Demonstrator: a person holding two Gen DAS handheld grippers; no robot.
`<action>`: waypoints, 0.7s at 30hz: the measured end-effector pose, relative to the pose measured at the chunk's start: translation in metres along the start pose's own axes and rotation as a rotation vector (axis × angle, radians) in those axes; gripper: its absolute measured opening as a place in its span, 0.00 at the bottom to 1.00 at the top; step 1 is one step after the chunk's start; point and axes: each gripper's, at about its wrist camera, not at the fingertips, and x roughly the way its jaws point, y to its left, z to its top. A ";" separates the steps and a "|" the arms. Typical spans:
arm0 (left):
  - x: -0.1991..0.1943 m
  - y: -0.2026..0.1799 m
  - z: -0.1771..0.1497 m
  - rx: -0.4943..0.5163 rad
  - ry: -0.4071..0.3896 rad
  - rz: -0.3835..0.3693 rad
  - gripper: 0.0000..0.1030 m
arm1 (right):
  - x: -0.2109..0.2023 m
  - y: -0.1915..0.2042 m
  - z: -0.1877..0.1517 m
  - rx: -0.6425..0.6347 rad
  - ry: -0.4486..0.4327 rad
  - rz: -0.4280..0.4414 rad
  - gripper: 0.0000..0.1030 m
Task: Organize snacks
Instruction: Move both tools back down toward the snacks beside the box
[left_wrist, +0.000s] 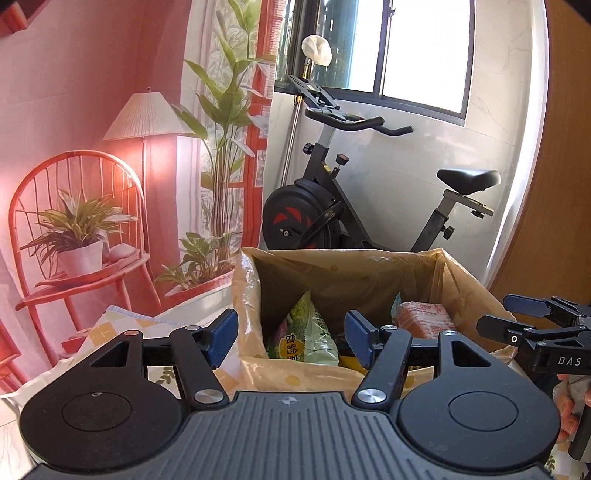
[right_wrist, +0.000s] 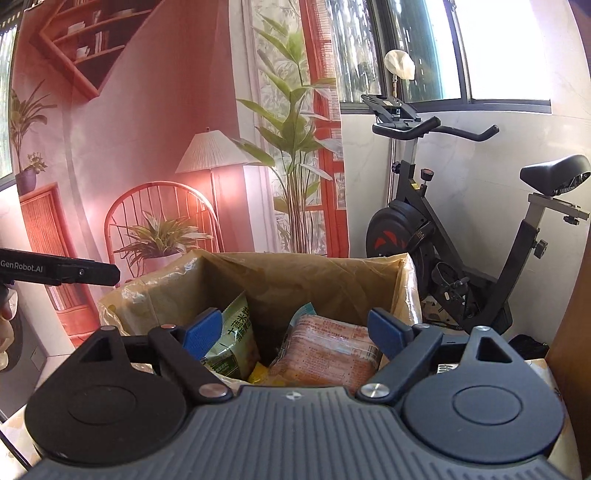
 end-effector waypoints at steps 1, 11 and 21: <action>-0.008 0.005 -0.003 -0.001 -0.001 0.014 0.64 | -0.004 0.001 -0.002 0.008 0.000 0.007 0.86; -0.080 0.052 -0.038 -0.031 0.031 0.144 0.64 | -0.047 0.011 -0.035 0.072 0.013 0.097 0.86; -0.066 0.052 -0.112 -0.041 0.118 0.148 0.64 | -0.045 0.022 -0.106 0.000 0.115 0.079 0.85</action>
